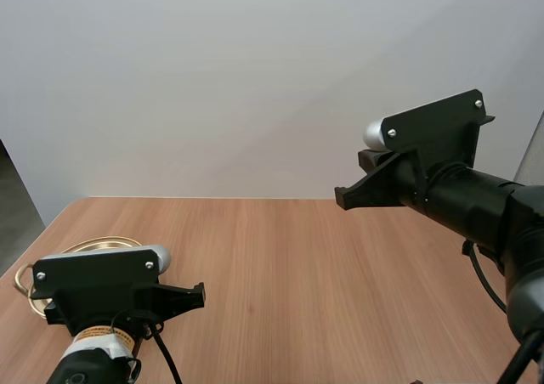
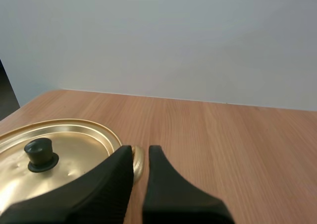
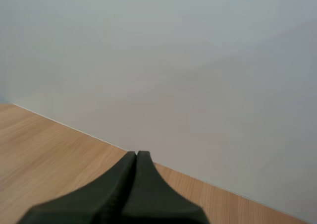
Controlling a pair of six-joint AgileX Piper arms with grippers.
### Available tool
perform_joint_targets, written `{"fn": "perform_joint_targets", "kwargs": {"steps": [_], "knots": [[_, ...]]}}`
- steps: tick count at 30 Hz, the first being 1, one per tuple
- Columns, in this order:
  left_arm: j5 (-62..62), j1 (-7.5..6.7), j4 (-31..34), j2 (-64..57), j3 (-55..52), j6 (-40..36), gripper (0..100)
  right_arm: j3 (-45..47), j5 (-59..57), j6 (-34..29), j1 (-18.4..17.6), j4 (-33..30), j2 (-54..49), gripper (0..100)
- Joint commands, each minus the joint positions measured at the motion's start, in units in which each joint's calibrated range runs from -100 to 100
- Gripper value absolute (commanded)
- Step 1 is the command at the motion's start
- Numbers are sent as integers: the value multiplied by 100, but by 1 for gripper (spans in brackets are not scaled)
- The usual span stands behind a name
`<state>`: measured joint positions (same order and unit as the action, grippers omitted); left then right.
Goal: Open the pot, put the car inside, and close it
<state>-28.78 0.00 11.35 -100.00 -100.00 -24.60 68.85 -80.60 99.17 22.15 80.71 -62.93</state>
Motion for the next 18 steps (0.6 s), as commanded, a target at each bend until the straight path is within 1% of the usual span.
{"fn": "perform_joint_targets", "kwargs": {"steps": [1, 5, 8, 10, 13, 15, 18], "knots": [[197, 0, 2, 0, 0, 11, 0, -2, 7, 41, 4, -3, -4, 0], [217, 7, 2, 0, 0, 11, 0, -2, 77, 39, 4, -3, -4, 0], [217, 117, 2, 0, 0, 11, 0, -2, 95, 39, 4, -3, -4, 0], [217, 162, 2, 0, 0, 11, 0, -2, 93, 18, 4, -3, -4, 0], [217, 162, 2, 0, 0, 11, 0, -2, 76, -1, 4, -50, -4, 0], [217, 162, 2, 0, 0, 11, 0, -2, 94, -1, -63, -259, -4, 0], [217, 162, 2, 0, 0, 11, 0, -2, 284, -80, -287, -964, -101, 0]]}}
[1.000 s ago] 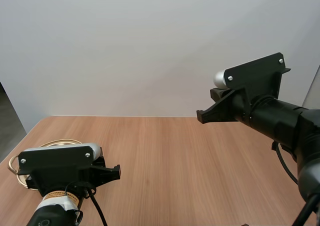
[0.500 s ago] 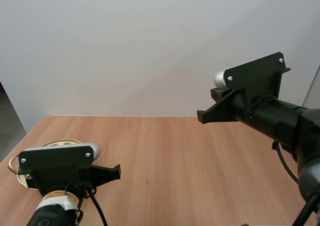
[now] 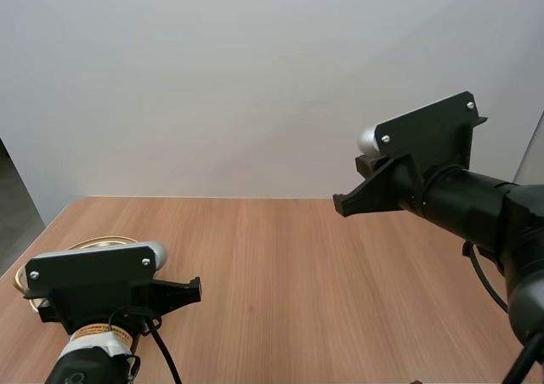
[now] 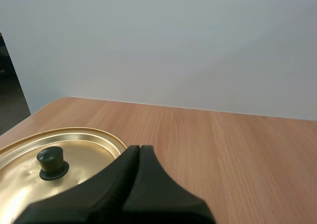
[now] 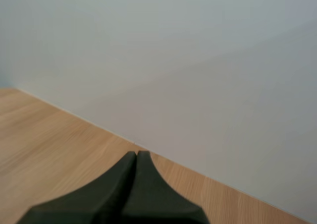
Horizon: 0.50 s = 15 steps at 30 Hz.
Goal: Open the pot, put the car inside, and close it
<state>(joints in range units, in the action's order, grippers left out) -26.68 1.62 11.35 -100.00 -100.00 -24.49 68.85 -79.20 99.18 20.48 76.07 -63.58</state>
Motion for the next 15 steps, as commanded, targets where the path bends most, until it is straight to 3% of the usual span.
{"fn": "perform_joint_targets", "kwargs": {"steps": [1, 5, 7, 11, 15], "knots": [[6, -1, 2, 0, 0, -1, 0, -2, 464, -324, -260, -770, -109, 0], [6, -1, 2, 0, 0, -1, 0, 194, 3306, -2198, -875, -1676, -628, 0], [6, -1, 2, 0, 0, -1, 0, 410, 4707, -2692, -1088, -2044, -889, 0], [6, -1, 2, 0, 0, -1, 0, 926, 7236, -2840, -1273, -2320, -1336, 0], [6, -1, 2, 0, 0, -1, 0, 1220, 8494, -2840, -1278, -2320, -1506, 0]]}}
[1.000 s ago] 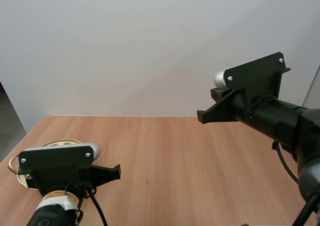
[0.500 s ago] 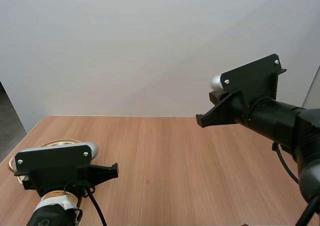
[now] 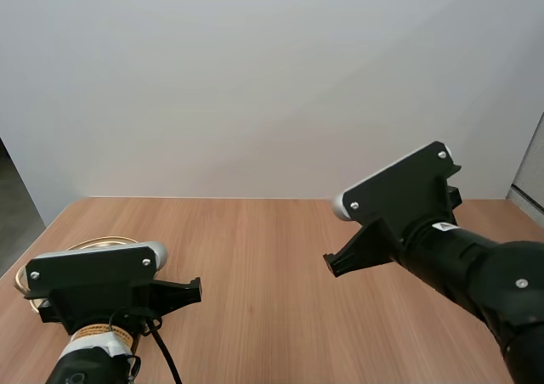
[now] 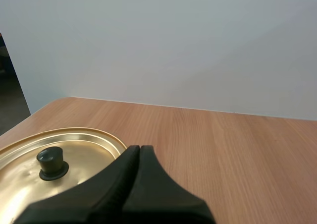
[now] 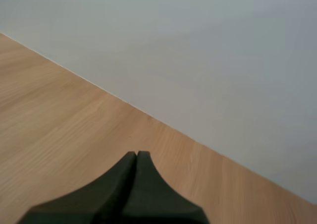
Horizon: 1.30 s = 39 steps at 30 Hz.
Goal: Open the pot, put the car inside, and close it
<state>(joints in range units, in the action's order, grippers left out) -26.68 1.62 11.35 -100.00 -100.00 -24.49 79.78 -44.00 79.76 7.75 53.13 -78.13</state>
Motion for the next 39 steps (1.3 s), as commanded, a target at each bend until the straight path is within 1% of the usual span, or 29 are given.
{"fn": "perform_joint_targets", "kwargs": {"steps": [1, 2, 4, 6, 7, 9, 13, 14, 15, 16, 17, 18, 19, 21, 22, 24, 27, 29, 31, 34, 39], "knots": [[6, -1, 2, 0, 0, -1, 0, 245, 5322, -897, -48, -46, -117, 0], [6, -1, 2, 0, 0, -1, 0, 349, 5599, -897, -84, -90, -196, 0], [6, -1, 2, 0, 0, -1, 0, 647, 5889, -897, -113, -385, -349, 0], [6, -1, 2, 0, 0, -1, 0, 1030, 6030, -927, -156, -725, -508, 0], [6, -1, 2, 0, 0, -1, 0, 1384, 6115, -941, -195, -897, -640, 0], [6, -1, 2, 0, 0, -1, 0, 1654, 6044, -1115, -233, -1079, -835, 0], [6, -1, 2, 0, 0, -1, 0, 2012, 6018, -2064, -337, -1867, -1070, 0], [6, -1, 2, 0, 0, -1, 0, 2022, 5900, -2422, -359, -2277, -1106, 0], [6, -1, 2, 0, 0, -1, 0, 2022, 5681, -2832, -380, -2612, -1140, 0], [6, -1, 2, 0, 0, -1, 0, 2022, 5374, -3209, -415, -3076, -1195, 0], [6, -1, 2, 0, 0, -1, 0, 2022, 4818, -3831, -456, -3542, -1254, 0], [6, -1, 2, 0, 0, -1, 0, 2022, 4462, -4238, -498, -3863, -1328, 0], [6, -1, 2, 0, 0, -1, 0, 2022, 4299, -4422, -519, -4009, -1349, 0], [6, -1, 2, 0, 0, -1, 0, 2022, 3572, -5067, -641, -4540, -1543, 0], [6, -1, 2, 0, 0, -1, 0, 2022, 3414, -5114, -749, -4658, -1834, 0], [6, -1, 2, 0, 0, -1, 0, 2022, 3194, -5104, -769, -4658, -2145, 0], [6, -1, 2, 0, 0, -1, 0, 2022, 2057, -5113, -760, -4637, -2187, 0], [6, -1, 2, 0, 0, -1, 0, 2022, 1313, -5306, -760, -4607, -2187, 0], [6, -1, 2, 0, 0, -1, 0, 2022, 1240, -5612, -760, -4696, -2187, 0], [6, -1, 2, 0, 0, -1, 0, 2022, 1263, -6057, -760, -5018, -2187, 0], [6, -1, 2, 0, 0, -1, 0, 2022, 1263, -6151, -760, -5091, -2187, 0]]}}
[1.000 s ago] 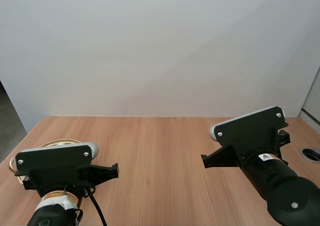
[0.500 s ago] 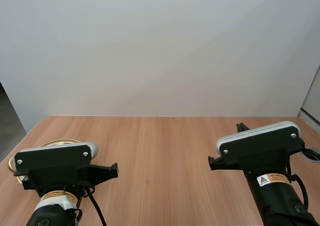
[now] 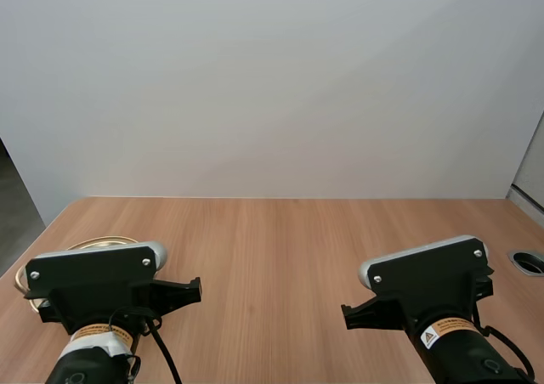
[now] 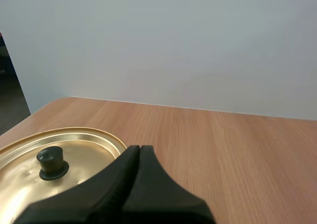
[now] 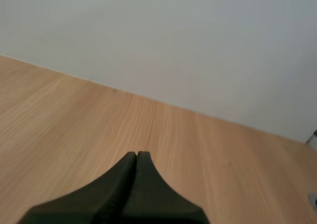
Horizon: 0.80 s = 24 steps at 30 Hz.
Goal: Open the pot, put the car inside, and close it
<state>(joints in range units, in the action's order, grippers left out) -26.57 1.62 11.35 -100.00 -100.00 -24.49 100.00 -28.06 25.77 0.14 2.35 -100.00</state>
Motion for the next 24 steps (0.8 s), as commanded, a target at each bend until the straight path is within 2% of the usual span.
{"fn": "perform_joint_targets", "kwargs": {"steps": [1, 10, 15, 24], "knots": [[-5, -1, 2, 0, 0, -1, 0, 0, -332, -753, 2, -42, 0, 0], [-5, -1, 2, 0, 0, -1, 0, 0, -361, -779, 2, -51, 0, 0], [-5, -1, 2, 0, 0, -1, 0, 0, -391, -1494, 2, -51, 0, 0], [-5, -1, 2, 0, 0, -1, 0, 0, -320, -1159, 2, -318, 0, 0]]}}
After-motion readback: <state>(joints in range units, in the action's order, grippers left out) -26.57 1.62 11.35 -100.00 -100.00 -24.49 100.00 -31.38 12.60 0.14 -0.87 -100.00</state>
